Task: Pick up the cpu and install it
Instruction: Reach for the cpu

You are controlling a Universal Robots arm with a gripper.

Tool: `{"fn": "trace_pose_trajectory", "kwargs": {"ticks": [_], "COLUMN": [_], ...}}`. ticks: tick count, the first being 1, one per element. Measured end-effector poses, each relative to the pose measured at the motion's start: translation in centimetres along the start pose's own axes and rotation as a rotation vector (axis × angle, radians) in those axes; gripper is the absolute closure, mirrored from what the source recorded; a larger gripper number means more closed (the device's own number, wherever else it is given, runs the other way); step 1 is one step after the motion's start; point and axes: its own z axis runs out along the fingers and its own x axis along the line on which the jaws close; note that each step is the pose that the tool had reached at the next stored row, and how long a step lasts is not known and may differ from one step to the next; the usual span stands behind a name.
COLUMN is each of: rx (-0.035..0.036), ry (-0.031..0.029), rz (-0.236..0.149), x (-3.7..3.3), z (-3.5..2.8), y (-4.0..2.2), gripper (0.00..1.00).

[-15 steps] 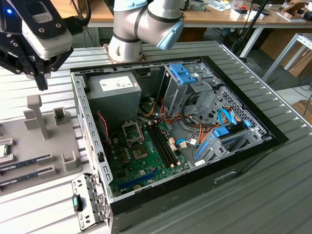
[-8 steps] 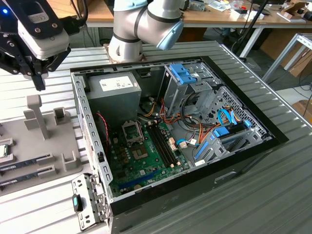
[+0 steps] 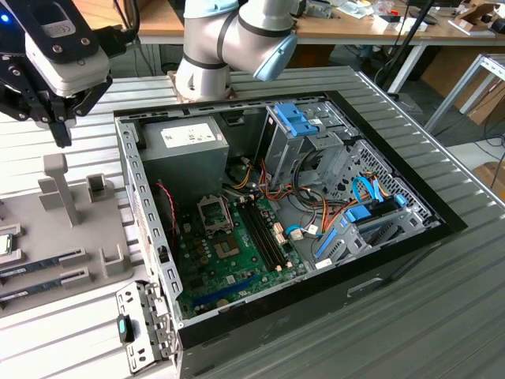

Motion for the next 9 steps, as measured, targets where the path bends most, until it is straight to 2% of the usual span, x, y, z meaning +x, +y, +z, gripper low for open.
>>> {"fn": "trace_pose_trajectory", "kwargs": {"ticks": [9], "rx": [0.0000], "ry": [0.0000], "rz": [0.000], "x": [0.20], "z": [0.00], "y": [-0.02], "gripper": [0.89]}}
